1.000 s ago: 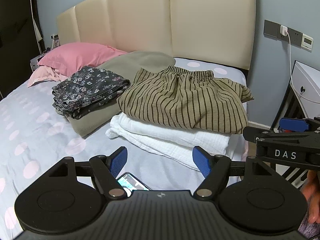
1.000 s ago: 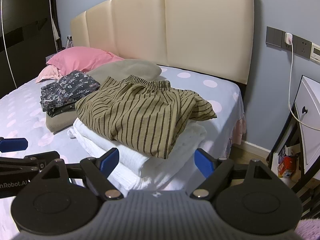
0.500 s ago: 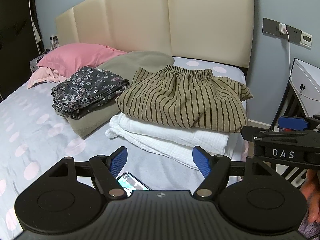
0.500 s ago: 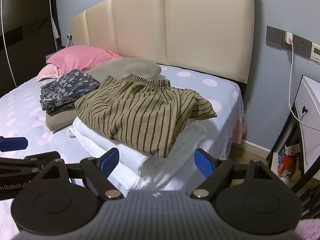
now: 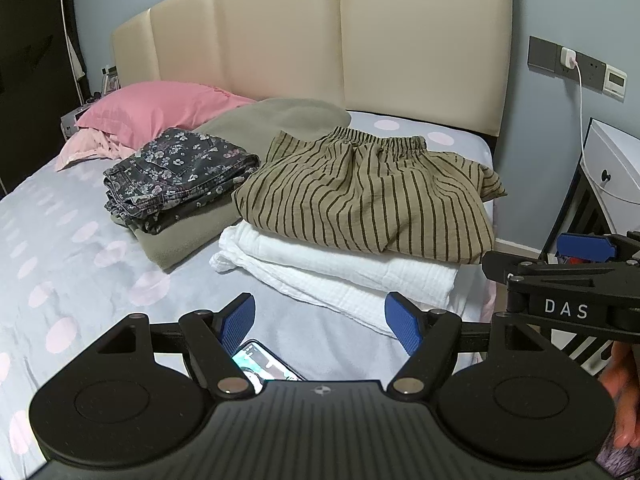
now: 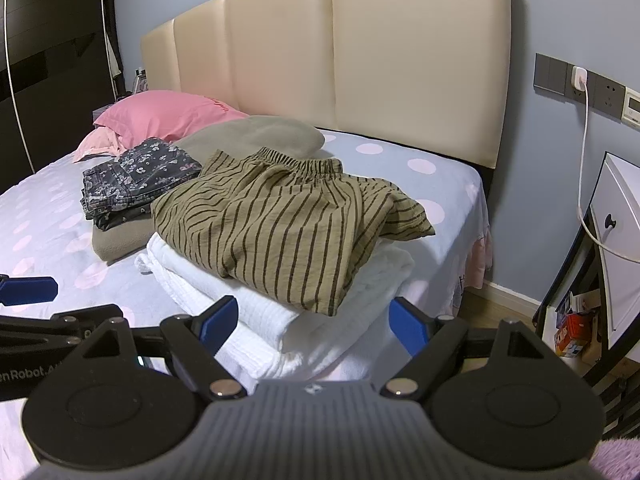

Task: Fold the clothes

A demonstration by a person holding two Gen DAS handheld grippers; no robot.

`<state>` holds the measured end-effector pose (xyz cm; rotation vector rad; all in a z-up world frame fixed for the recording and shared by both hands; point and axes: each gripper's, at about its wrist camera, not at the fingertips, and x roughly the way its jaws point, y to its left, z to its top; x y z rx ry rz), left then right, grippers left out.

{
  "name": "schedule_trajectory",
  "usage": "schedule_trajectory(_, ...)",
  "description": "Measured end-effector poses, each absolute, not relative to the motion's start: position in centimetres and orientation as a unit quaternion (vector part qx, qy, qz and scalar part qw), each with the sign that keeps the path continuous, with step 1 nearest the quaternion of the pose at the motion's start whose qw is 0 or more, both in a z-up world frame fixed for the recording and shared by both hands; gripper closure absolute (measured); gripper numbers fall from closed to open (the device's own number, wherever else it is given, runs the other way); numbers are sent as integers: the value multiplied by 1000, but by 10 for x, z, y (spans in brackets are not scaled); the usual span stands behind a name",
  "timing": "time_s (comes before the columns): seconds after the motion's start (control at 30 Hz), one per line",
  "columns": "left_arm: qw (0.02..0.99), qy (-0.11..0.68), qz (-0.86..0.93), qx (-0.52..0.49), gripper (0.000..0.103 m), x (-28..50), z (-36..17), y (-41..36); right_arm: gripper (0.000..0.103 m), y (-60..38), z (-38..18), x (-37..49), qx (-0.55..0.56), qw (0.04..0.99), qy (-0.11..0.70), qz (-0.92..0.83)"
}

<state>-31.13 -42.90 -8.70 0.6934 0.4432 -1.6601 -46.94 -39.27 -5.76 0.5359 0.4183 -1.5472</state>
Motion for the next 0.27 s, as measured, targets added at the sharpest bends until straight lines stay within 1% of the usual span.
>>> schedule_trajectory(0.27,601,187,-720,291,32,-311,-86,-426,19,-392,-58,-469,237,664,185,-685)
